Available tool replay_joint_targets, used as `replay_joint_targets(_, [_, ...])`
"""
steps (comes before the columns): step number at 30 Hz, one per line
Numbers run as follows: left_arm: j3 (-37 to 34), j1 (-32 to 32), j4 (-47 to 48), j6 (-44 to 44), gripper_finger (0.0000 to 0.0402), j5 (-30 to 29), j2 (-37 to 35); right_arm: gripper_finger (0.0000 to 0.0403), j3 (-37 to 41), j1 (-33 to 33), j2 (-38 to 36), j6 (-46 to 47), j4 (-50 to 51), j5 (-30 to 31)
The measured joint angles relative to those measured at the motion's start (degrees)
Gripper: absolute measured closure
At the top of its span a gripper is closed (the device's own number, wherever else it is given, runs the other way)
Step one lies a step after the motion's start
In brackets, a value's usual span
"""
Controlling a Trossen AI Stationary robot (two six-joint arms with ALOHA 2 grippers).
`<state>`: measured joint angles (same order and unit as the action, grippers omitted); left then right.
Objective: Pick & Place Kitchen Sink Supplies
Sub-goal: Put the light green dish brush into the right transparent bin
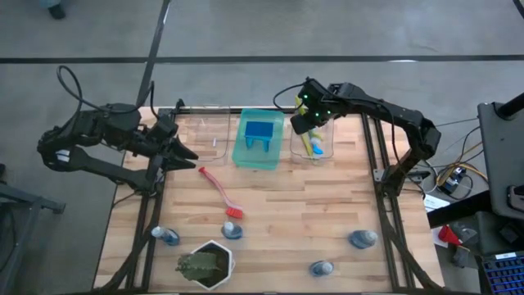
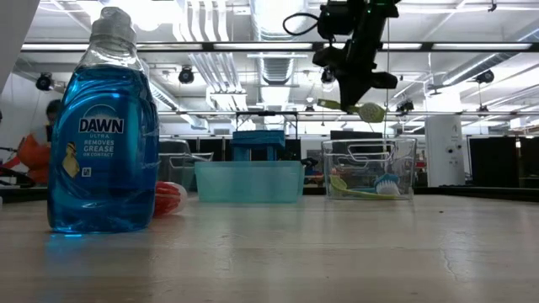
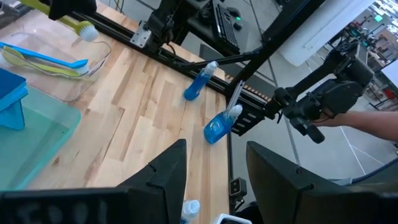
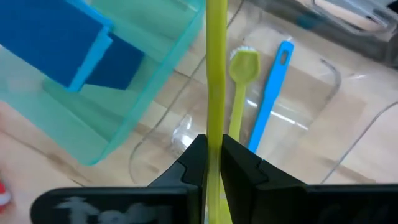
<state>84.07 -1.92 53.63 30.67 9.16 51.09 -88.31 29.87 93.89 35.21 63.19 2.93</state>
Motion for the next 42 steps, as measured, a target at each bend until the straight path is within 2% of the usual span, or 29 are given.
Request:
replay_joint_targets(17, [0.0,0.01,0.0,0.01,0.0243,0.01,0.25,0.037,10.8,1.16,0.0,4.51,-10.08,-1.02])
replay_joint_targets(26, [0.0,-0.01,0.0,0.12,0.0243,-0.01,0.28,0.037,18.5,4.3,0.0,11.24,-13.93,-2.95])
replay_joint_targets(35, [0.0,-0.01,0.0,0.56,0.0243,0.0,0.28,0.037,23.01,6.41,0.0,14.36,-18.84,-3.81])
replay_joint_targets(42, [0.0,0.0,0.0,0.93,0.0243,0.0,0.28,0.037,26.24,8.22,0.0,16.96,-23.53,-7.69])
